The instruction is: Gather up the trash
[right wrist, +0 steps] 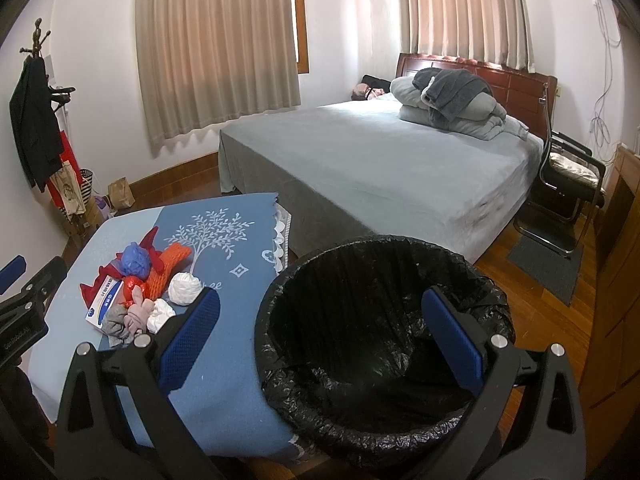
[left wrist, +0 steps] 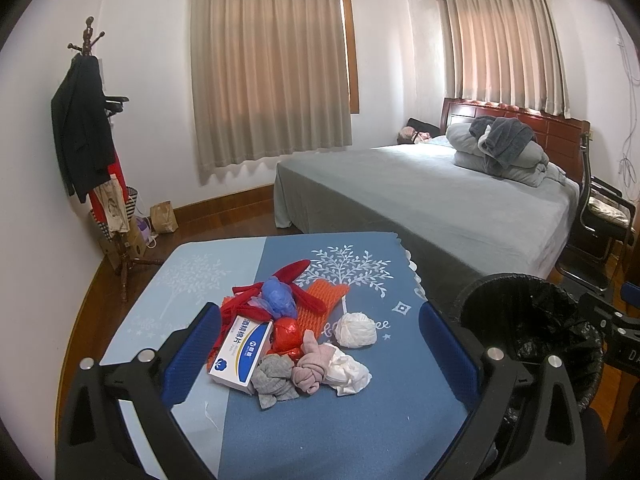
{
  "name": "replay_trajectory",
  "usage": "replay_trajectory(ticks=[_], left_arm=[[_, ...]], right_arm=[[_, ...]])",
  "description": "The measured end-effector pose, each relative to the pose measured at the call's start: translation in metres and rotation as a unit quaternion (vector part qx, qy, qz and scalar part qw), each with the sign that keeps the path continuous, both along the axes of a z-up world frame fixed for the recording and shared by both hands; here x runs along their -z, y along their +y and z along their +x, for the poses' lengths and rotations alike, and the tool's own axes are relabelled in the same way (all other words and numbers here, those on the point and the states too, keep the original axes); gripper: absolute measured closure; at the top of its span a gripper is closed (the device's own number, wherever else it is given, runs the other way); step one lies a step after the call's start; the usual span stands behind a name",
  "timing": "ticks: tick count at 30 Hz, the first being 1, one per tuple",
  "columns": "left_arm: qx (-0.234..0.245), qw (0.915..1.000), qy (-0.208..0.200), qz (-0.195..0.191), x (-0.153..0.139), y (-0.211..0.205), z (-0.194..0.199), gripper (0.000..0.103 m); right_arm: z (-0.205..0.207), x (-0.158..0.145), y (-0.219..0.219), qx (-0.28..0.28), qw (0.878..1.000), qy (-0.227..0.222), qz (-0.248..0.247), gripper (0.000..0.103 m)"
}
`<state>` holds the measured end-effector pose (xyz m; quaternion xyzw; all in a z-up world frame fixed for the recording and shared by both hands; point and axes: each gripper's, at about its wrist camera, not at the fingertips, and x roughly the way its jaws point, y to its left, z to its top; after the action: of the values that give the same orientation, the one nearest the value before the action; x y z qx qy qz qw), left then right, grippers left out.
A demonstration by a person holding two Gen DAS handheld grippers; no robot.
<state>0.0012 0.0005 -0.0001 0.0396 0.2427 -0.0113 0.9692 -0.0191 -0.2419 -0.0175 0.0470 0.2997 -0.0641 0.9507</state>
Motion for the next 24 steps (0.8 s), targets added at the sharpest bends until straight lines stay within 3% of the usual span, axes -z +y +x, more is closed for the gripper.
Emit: replay_trajectory(ticks=[24], left_arm=[[-0.001, 1.0, 0.0, -0.002, -0.0005, 0.0018, 0.0002, 0.006]], right_arm=[[0.0018, 0.0061, 0.0063, -0.003, 1.0, 0.001, 0.0, 0.005]])
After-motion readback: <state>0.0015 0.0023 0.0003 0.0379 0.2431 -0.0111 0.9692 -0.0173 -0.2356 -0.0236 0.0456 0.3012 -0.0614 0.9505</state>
